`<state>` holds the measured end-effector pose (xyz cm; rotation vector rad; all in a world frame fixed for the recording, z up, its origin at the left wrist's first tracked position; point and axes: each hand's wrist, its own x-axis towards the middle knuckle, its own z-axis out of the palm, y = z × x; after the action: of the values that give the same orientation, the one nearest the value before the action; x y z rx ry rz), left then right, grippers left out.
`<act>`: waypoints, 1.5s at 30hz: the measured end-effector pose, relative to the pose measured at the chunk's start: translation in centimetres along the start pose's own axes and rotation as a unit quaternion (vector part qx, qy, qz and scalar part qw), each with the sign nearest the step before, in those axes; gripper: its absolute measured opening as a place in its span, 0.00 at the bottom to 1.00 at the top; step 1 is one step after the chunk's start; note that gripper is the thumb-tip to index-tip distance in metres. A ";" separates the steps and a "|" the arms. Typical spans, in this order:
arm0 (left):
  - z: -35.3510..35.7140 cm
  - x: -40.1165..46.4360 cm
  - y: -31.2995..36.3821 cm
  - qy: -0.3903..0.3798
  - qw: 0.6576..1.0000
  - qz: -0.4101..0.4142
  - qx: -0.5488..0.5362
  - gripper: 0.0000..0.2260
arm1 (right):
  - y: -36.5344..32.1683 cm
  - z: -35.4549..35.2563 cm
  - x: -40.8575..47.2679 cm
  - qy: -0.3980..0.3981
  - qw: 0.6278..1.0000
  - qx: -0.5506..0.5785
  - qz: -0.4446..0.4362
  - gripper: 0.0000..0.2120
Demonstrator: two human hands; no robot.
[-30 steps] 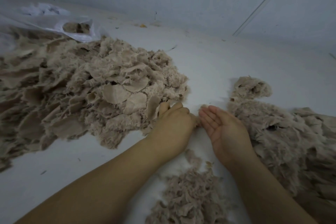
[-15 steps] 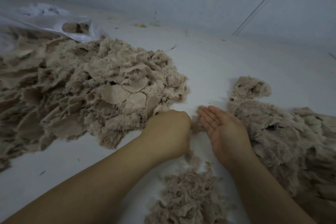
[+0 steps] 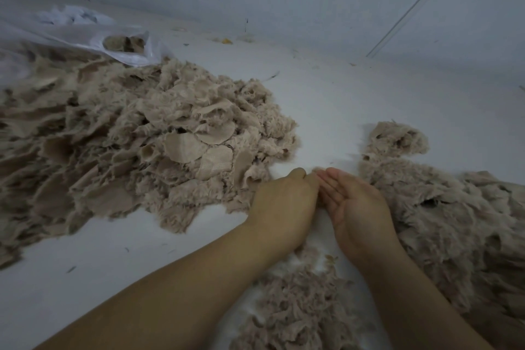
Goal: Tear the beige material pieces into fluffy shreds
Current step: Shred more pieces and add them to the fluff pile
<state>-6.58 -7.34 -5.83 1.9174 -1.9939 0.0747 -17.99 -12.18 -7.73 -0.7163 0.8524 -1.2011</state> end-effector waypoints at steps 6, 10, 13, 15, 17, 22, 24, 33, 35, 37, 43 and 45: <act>0.2 -0.4 -0.3 0.024 0.992 -0.033 -0.121 0.06 | 0.0 -0.1 0.0 0.001 1.000 0.014 0.006 0.10; 1.0 0.1 -0.2 0.004 0.994 -0.022 -0.111 0.06 | 0.1 0.1 -0.1 0.002 1.000 0.006 0.001 0.09; 1.6 0.3 0.0 -0.003 0.996 0.002 -0.084 0.07 | 0.1 0.1 0.0 0.003 1.000 0.003 -0.002 0.10; 1.8 0.4 0.0 0.009 0.997 -0.003 -0.071 0.09 | 0.1 0.2 0.0 0.006 1.000 -0.002 -0.001 0.11; 1.7 0.5 -0.2 0.014 0.996 -0.023 -0.080 0.04 | 0.0 0.2 -0.1 0.008 1.000 0.003 0.003 0.12; 1.5 0.5 -0.5 0.032 0.991 -0.034 -0.127 0.10 | -0.1 0.5 -0.2 0.012 1.000 0.003 0.012 0.11; 1.2 0.3 -0.5 0.050 0.980 -0.039 -0.189 0.13 | -0.1 0.5 -0.3 0.015 1.000 -0.001 0.017 0.12; 0.4 -0.7 -0.7 0.121 0.939 -0.041 -0.318 0.05 | -0.6 0.5 -0.6 0.022 0.999 -0.003 0.023 0.09; 0.3 -0.8 -1.0 0.138 0.929 -0.048 -0.339 0.04 | -0.7 0.6 -0.7 0.025 0.999 -0.014 0.025 0.09; 0.3 -1.1 -1.1 0.152 0.922 -0.050 -0.353 0.05 | -0.8 0.7 -0.8 0.027 0.999 -0.020 0.022 0.07; -1.0 -1.6 -1.3 0.227 0.869 -0.018 -0.439 0.09 | -1.0 1.1 -1.1 0.038 0.999 -0.029 0.012 0.08; -0.9 -1.5 -1.7 0.228 0.862 -0.026 -0.451 0.08 | -1.0 1.0 -1.2 0.037 0.999 -0.025 0.009 0.07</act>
<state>-4.71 -5.73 -5.79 1.1802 -1.2887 -0.3353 -17.80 -11.24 -6.13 -0.7077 0.9513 -1.1987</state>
